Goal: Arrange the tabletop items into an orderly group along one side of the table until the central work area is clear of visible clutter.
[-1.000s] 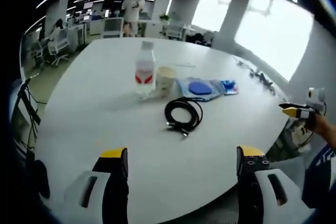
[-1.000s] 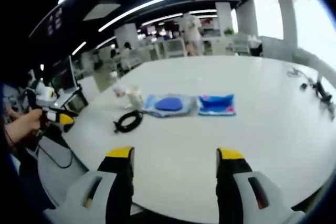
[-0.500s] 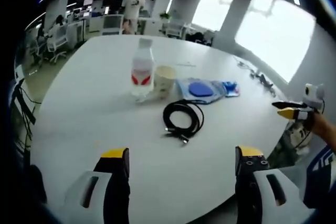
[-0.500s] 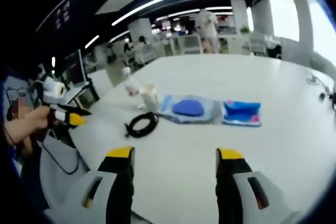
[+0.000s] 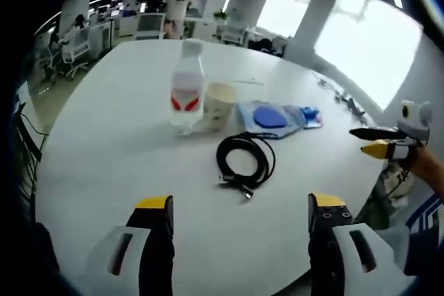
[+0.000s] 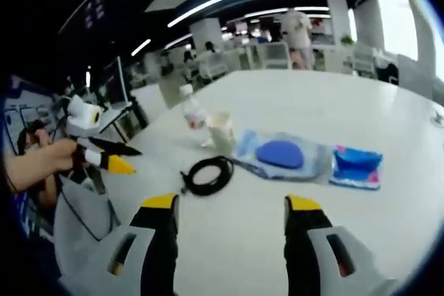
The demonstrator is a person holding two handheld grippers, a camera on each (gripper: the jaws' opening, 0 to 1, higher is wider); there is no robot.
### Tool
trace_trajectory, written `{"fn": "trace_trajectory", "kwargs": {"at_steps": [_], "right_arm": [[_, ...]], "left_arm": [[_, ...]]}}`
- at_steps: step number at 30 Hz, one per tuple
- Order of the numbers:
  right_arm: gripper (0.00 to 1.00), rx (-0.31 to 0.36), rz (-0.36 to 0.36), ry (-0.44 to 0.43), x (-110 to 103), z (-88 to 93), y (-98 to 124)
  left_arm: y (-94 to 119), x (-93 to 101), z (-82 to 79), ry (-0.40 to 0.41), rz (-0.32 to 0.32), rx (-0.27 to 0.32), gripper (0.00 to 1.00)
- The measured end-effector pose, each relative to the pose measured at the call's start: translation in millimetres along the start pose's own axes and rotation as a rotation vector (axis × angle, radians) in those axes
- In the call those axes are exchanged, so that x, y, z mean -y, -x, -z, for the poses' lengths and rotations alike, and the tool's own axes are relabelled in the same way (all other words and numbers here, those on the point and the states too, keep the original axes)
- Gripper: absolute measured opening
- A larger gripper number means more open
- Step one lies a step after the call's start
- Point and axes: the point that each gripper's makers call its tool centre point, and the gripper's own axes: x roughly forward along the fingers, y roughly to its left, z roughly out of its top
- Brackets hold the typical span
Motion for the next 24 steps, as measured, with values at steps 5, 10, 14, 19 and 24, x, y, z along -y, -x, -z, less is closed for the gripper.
{"fn": "trace_trajectory", "kwargs": {"at_steps": [5,10,14,19,24], "right_arm": [[0.58,-0.016,-0.037,0.004,-5.8,-1.3,-16.9],[0.56,-0.014,-0.067,-0.023,-9.4,-5.1,-31.8],[0.53,-0.038,-0.087,-0.112,-10.9,3.5,-50.0],[0.53,-0.041,-0.099,-0.102,-15.6,1.9,-68.3],[0.52,-0.054,-0.125,-0.098,-20.6,0.1,-82.4]], "left_arm": [[-10.6,1.3,-1.3,-0.005,0.004,-0.015,0.75],[-21.2,-1.4,-2.4,0.01,-0.003,-0.024,0.72],[-31.8,-6.3,-0.1,0.033,-0.02,-0.032,0.66],[-42.8,-5.1,-1.1,0.075,-0.016,-0.028,0.59],[-53.6,-4.4,0.9,0.086,-0.019,-0.048,0.54]]}}
